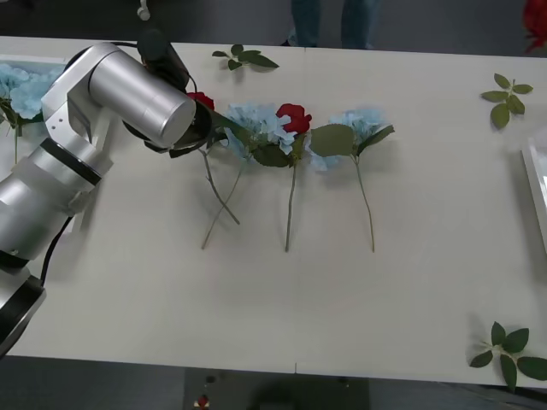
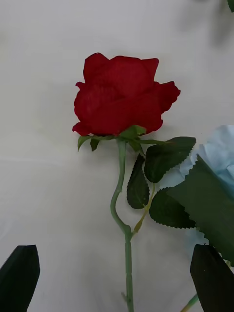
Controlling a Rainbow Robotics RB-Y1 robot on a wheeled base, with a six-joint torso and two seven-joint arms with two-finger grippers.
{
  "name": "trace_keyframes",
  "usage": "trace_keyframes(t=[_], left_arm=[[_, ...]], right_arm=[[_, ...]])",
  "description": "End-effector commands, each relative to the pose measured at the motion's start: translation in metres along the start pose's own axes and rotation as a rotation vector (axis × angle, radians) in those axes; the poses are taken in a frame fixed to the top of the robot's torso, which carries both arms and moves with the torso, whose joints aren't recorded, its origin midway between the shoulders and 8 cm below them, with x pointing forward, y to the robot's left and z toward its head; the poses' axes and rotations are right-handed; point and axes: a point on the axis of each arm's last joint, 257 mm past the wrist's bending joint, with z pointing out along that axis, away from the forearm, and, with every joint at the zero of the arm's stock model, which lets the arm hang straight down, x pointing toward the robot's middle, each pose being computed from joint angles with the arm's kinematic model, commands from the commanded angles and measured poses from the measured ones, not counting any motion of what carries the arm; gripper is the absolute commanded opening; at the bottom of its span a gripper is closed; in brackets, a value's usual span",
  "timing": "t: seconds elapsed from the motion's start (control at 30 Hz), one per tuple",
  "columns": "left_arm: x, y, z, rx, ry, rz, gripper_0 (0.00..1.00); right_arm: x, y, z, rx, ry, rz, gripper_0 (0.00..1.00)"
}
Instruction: Put the red flowers into the right box and the blue flowers into the left box
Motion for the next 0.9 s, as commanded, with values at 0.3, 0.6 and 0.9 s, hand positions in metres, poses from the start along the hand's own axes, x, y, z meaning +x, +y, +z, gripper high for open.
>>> trace_keyframes(t=[0.3, 0.6, 0.9], left_arm=[[-0.012, -0.009, 0.007, -0.012, -0.047, -0.023, 0.9], [-0.011, -0.002, 0.036, -0.032, -0.074, -0.002, 0.89], [-0.013, 0.002, 0.048, -0.039, -0.094, 0.014, 0.9]], right_arm=[[-0.009, -0.156, 0.033, 0.173, 0.033, 0.087, 0.0], [0.006, -0.261, 0.058, 0.265, 0.035, 0.11, 0.0], [0.023, -0.313, 0.09, 0.389, 0.004, -0.002, 0.0]])
